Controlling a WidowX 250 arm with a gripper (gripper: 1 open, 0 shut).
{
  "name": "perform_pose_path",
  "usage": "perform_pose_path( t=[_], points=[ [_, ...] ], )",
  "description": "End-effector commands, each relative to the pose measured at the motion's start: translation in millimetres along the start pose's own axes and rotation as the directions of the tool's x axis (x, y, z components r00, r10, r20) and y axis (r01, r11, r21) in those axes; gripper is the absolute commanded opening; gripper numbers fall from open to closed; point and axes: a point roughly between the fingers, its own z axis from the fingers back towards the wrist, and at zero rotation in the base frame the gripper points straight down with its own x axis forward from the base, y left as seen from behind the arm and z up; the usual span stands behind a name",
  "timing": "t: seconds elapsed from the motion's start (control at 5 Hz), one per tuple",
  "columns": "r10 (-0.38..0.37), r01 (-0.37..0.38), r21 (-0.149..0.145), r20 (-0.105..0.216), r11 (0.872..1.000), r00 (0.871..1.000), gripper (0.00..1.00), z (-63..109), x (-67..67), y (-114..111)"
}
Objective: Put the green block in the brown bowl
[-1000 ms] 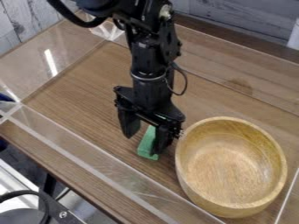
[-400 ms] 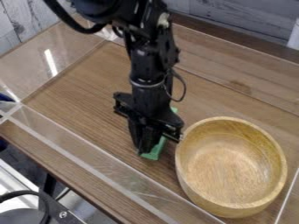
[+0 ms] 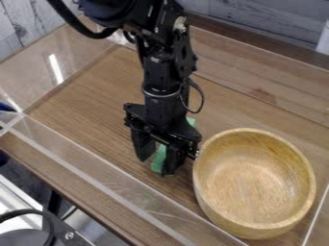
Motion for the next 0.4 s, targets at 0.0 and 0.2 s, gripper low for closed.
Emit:
perform_pose_path(
  t=[0.0,0.2],
  points=[
    [0.002,-0.002,-0.007,0.031,1.0,1.0,0.0,9.1,5.0,-2.4],
    [0.008,-0.008,-0.015,0.022,1.0,1.0,0.0,9.2,4.1,-3.3]
  ],
)
